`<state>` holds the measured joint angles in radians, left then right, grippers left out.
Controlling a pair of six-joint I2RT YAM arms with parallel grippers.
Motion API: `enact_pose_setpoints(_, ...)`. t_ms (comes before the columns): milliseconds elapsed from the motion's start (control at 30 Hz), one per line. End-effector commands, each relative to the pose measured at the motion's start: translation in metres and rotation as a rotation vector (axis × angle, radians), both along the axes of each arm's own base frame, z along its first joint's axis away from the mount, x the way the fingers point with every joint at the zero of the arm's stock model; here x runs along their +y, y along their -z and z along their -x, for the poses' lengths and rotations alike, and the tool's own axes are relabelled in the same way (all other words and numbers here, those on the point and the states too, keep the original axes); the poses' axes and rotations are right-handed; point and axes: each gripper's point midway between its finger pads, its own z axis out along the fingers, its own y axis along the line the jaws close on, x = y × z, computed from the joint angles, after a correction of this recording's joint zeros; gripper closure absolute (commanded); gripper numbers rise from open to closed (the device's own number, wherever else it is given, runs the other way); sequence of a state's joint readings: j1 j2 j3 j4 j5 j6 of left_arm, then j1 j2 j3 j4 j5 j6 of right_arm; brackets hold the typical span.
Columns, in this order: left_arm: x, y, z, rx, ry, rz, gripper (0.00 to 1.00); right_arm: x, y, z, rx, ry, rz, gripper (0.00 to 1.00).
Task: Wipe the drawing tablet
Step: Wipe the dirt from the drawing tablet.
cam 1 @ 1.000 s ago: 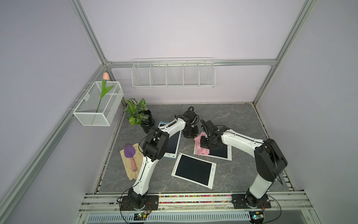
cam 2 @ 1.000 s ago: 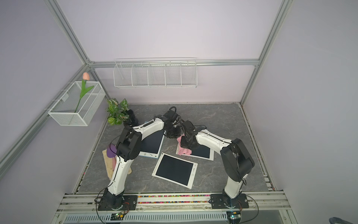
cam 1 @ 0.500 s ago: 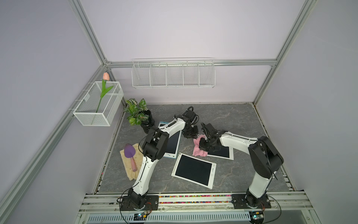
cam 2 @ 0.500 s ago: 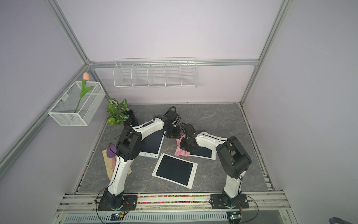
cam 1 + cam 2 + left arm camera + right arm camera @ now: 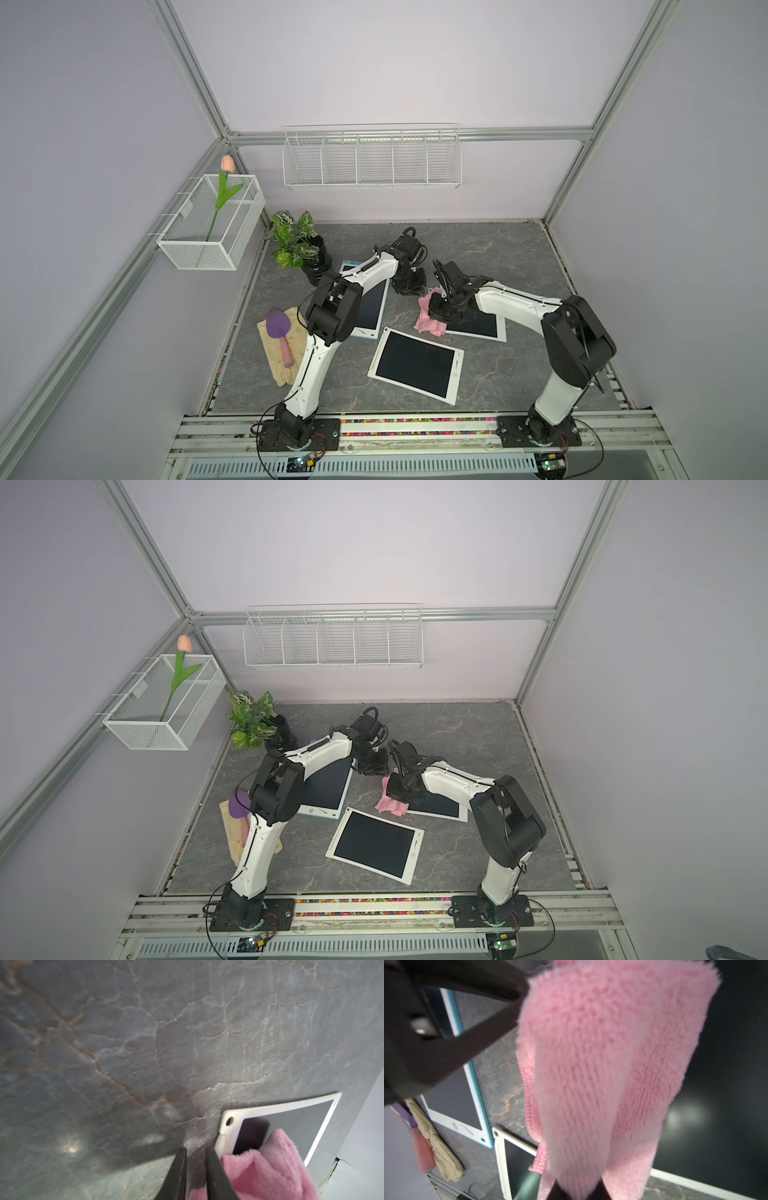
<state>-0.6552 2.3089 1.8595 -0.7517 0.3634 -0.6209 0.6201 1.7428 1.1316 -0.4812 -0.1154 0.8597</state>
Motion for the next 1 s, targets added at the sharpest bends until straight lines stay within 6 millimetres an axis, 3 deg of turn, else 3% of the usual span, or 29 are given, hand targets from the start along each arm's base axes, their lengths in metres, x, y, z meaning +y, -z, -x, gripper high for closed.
enact_pose_setpoints(0, -0.007, -0.027, 0.012, 0.0, 0.006, 0.034, 0.77, -0.033, -0.023, 0.0, -0.032, 0.045, 0.055, 0.93)
enact_pose_setpoints(100, -0.013, -0.019, 0.021, 0.007, 0.031, 0.018, 0.75, -0.059, -0.015, 0.013, 0.007, 0.07, 0.086, 0.93)
enact_pose_setpoints(200, -0.018, -0.011, 0.019, 0.008, 0.038, 0.002, 0.73, -0.069, -0.003, 0.027, 0.041, 0.08, 0.087, 0.93)
enact_pose_setpoints(367, -0.017, -0.003, 0.016, -0.026, 0.069, -0.092, 0.7, -0.071, 0.006, 0.033, 0.061, 0.105, 0.079, 0.93)
enact_pose_setpoints(600, -0.011, 0.004, 0.018, -0.082, 0.101, -0.228, 0.69, -0.067, 0.005, 0.028, 0.058, 0.112, 0.07, 0.93)
enact_pose_setpoints(867, -0.023, 0.017, 0.025, -0.095, 0.146, -0.267, 0.69, -0.062, 0.005, 0.029, 0.06, 0.106, 0.053, 0.93)
enact_pose_setpoints(967, -0.016, 0.02, 0.025, -0.105, 0.142, -0.319, 0.71, -0.058, 0.005, 0.031, 0.062, 0.102, 0.044, 0.93)
